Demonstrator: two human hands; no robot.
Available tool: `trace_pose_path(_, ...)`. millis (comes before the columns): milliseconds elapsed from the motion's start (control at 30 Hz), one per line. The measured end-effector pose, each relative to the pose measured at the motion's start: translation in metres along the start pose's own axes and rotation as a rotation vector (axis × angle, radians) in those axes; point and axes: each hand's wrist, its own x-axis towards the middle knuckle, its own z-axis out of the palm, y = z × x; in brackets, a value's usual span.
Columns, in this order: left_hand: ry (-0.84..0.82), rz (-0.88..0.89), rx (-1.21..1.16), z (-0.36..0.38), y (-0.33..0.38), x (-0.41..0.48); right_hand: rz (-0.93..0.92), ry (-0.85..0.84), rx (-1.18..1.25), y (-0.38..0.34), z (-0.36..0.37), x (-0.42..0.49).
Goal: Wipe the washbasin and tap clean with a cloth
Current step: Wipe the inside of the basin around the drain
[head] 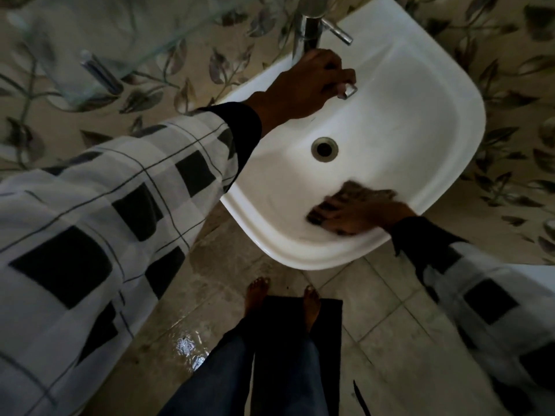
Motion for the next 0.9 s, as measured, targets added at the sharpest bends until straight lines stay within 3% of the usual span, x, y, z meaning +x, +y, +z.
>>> trace_pose_path(100,0.0,-0.007,-0.023,0.0,-0.002,0.001,0.323,0.006,0.181,0.047,-0.013,0.008)
trace_pose_path(200,0.003,-0.008,-0.032,0.0,-0.001,0.001,0.472,0.172,0.264,0.044,-0.013,0.04)
trace_pose_path(267,-0.007,-0.005,-0.019,-0.001,-0.001,0.001,0.392,0.185,0.261,0.021,-0.007,0.064)
trace_pose_path(433,0.008,-0.011,-0.008,0.004,-0.003,0.002,-0.056,0.056,0.238,-0.045,-0.004,0.031)
trace_pose_path(500,-0.006,-0.025,-0.016,0.005,-0.006,0.004,-0.053,-0.052,0.168,-0.027,-0.002,0.012)
trace_pose_path(600,-0.034,-0.066,-0.039,0.001,-0.002,0.004,0.139,-0.16,0.068,0.018,-0.006,0.001)
trace_pose_path(700,-0.023,-0.15,-0.086,-0.001,0.005,0.006,0.25,-0.047,0.148,0.0,-0.002,0.006)
trace_pose_path(800,0.048,-0.22,-0.1,0.007,0.012,0.011,0.134,0.034,0.268,-0.044,0.001,-0.006)
trace_pose_path(900,0.12,-0.262,-0.065,0.015,0.022,0.014,0.072,-0.007,0.277,-0.028,-0.006,-0.025)
